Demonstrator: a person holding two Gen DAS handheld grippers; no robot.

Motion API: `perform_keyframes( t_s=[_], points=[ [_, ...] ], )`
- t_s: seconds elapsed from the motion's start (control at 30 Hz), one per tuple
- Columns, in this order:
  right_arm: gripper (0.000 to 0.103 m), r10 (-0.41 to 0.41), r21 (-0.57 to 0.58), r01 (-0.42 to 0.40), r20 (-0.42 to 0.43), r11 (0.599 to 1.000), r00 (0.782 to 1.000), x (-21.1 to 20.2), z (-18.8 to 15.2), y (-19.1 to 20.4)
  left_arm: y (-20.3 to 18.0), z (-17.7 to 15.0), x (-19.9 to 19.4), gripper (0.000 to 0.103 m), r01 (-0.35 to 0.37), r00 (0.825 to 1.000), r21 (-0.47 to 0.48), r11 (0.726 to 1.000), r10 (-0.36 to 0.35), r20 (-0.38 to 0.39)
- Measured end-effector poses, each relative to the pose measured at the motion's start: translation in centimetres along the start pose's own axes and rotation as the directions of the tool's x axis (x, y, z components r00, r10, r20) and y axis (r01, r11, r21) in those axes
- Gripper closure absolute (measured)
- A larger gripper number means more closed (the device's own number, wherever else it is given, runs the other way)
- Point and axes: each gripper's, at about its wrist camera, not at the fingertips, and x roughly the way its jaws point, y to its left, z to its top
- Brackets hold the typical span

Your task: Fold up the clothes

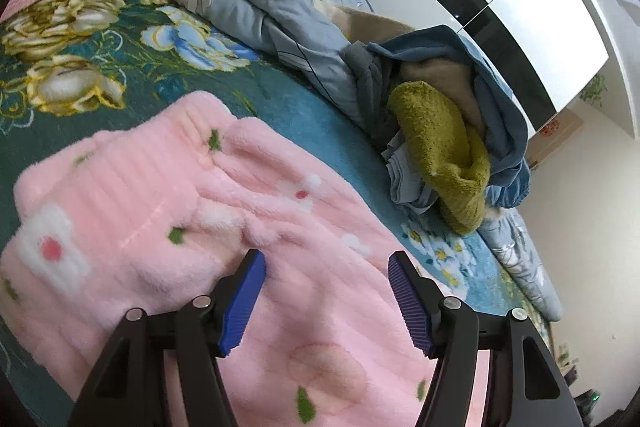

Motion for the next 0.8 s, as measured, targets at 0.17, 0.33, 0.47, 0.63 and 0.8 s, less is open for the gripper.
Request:
perform_keyframes(
  t_s=[0.17, 0.33, 0.47, 0.63, 0.8],
  points=[
    [0.07, 0.054, 0.062, -0.054, -0.005, 0.997, 0.999, 0.3, -2.4, -0.2, 0.1, -0.4, -0.6, 0.035, 0.036, 0.999, -0.021, 0.999, -0.036, -0.008],
    [0.086, 0.088, 0.112, -0.095, 0.06, 0.989, 0.994, 0.2, -3.2, 0.0, 0.5, -0.9, -0.9, 0.035, 0.062, 0.998, -0.075, 0.995, -0.063, -0.011],
    [0.099, 0.086, 0.076, -0.092, 0.077, 0.993, 0.993, -0.5, -2.7, 0.8, 0.2, -1.0, -0.9, 0.034, 0.076, 0.997, -0.069, 0.995, -0.077, -0.011],
    [0.099, 0.024, 0.086, -0.035, 0.126, 0.996, 0.992, -1.4, -2.0, -1.3, 0.5, -1.3, -0.4, 0.034, 0.075, 0.997, -0.081, 0.994, -0.078, -0.028],
    [0.099, 0.019, 0.125, -0.03, 0.085, 0.992, 0.996, 0.7, -3.1, -2.9, 0.1, -1.3, -0.3, 0.034, 0.058, 0.998, -0.069, 0.996, -0.061, -0.033]
  ],
)
